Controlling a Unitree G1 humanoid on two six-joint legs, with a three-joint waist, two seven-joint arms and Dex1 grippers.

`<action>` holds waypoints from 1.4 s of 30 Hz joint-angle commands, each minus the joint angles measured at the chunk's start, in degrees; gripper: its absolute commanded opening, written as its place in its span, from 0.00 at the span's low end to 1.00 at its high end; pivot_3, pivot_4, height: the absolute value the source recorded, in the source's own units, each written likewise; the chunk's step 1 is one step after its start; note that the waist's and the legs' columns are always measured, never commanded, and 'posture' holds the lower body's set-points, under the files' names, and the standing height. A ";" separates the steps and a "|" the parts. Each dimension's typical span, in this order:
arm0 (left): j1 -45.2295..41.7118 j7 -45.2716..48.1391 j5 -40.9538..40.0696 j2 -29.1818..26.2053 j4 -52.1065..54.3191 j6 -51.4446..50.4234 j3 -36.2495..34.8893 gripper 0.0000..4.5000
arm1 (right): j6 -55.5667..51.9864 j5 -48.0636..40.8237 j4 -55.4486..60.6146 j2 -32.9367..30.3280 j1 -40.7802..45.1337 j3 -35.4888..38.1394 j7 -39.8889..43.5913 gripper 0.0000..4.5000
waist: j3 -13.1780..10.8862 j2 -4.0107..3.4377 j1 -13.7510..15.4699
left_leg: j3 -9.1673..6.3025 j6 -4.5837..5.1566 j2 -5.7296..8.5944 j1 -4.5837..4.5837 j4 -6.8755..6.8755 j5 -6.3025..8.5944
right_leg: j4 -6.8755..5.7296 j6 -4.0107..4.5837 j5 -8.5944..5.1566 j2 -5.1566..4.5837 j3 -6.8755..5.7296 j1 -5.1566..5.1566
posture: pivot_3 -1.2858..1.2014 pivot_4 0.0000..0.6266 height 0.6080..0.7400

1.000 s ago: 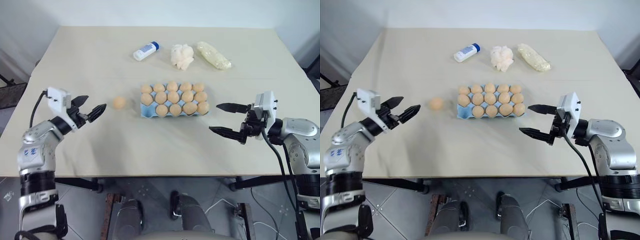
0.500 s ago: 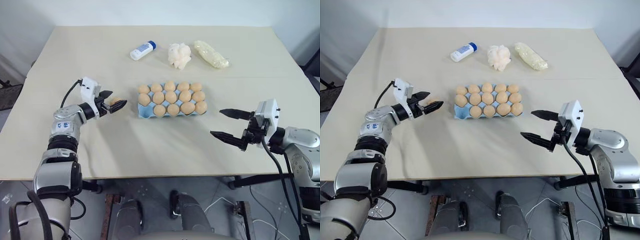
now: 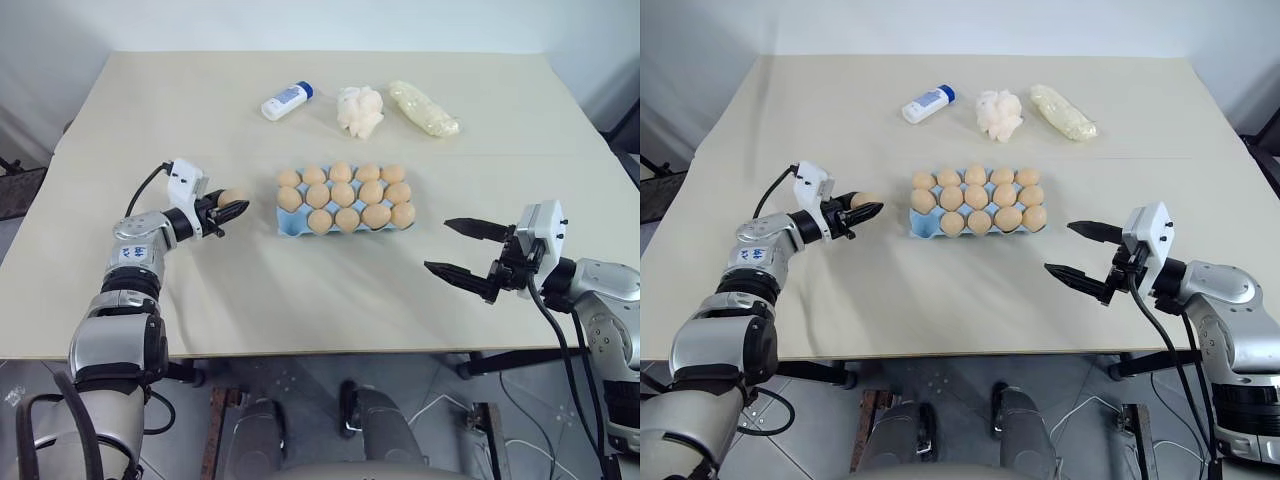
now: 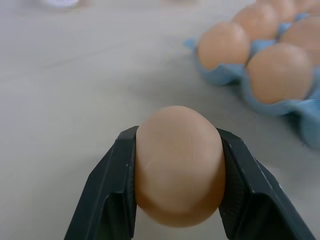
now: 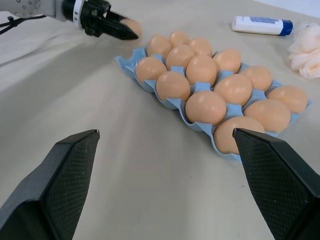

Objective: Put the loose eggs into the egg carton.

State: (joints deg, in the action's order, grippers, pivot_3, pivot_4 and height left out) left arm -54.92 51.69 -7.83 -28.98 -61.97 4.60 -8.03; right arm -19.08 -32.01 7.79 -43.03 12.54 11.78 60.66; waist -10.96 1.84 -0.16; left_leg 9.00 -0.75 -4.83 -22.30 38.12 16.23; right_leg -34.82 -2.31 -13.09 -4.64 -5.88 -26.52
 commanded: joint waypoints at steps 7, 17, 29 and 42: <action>6.58 9.14 -6.08 3.46 26.24 -12.78 3.67 0.36 | 0.90 -0.65 1.13 -0.49 -0.47 1.94 0.15 1.00 | 0.00 -0.01 0.07 | 0.01 0.01 0.01 0.02 0.03 0.00 | -0.04 -0.01 0.00 0.00 0.03 0.02 | 0.52 0.24 1.00; 4.95 6.68 -4.73 5.72 22.67 -11.90 5.84 0.36 | 1.31 -0.97 2.66 -0.14 -3.19 3.05 -0.96 1.00 | 0.00 0.00 0.00 | -0.05 0.03 0.02 0.06 0.09 -0.11 | -0.10 0.00 0.00 0.02 0.10 0.05 | 0.52 0.24 1.00; 1.85 6.51 -4.03 7.16 17.09 -9.59 6.63 0.85 | 1.90 -1.09 2.84 0.31 -3.85 3.46 -1.50 1.00 | 0.00 0.00 -0.05 | -0.12 0.03 0.04 0.03 0.08 -0.11 | -0.09 -0.01 0.00 0.02 0.08 0.05 | 0.52 0.24 1.00; 6.44 6.59 -13.48 -0.23 29.14 -17.85 -3.14 0.99 | 3.64 0.37 -3.17 -0.03 2.20 1.24 1.51 1.00 | 0.00 -0.01 -0.25 | -0.13 0.03 0.03 0.03 0.04 -0.11 | -0.13 -0.01 0.00 0.04 0.09 0.03 | 0.52 0.24 1.00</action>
State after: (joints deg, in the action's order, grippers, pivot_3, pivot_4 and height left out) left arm -49.83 57.77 -17.27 -27.59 -37.34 -10.13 -7.95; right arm -16.87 -31.59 4.92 -42.52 13.64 12.42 61.11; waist -10.96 1.84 -0.41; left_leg 8.87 -0.73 -4.81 -22.26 38.16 16.12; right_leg -34.96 -2.32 -13.09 -4.60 -5.80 -26.49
